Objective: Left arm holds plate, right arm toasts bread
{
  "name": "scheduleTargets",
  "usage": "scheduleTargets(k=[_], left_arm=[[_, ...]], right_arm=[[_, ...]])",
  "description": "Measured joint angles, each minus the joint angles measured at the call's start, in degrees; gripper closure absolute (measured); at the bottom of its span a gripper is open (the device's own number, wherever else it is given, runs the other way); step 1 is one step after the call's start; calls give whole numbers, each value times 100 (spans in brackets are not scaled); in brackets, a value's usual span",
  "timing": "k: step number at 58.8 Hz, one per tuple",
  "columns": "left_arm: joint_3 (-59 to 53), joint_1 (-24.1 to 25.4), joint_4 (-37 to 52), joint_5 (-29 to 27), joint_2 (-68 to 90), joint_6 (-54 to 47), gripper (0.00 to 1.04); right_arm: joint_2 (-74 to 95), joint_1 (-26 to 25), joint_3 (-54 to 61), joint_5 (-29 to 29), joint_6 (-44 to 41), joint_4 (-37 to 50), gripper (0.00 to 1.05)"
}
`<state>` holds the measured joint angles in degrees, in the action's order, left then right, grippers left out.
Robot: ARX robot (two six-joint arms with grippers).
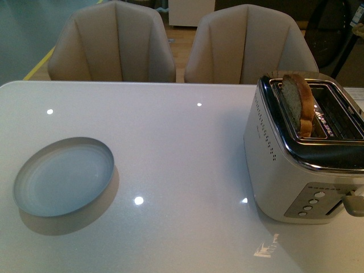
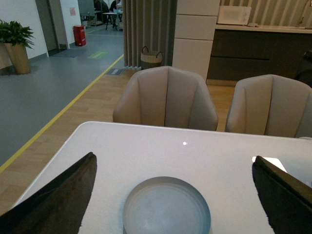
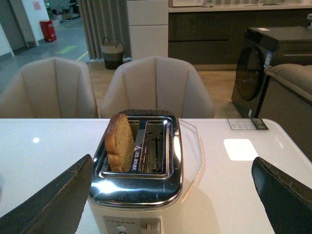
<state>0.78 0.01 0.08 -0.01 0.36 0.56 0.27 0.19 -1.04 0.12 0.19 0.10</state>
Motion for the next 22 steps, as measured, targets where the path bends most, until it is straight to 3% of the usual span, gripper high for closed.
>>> scheduleTargets(k=[22], left_arm=[[0,0,0,0,0,-2,7]], right_arm=[[0,0,0,-2,0,0,9]])
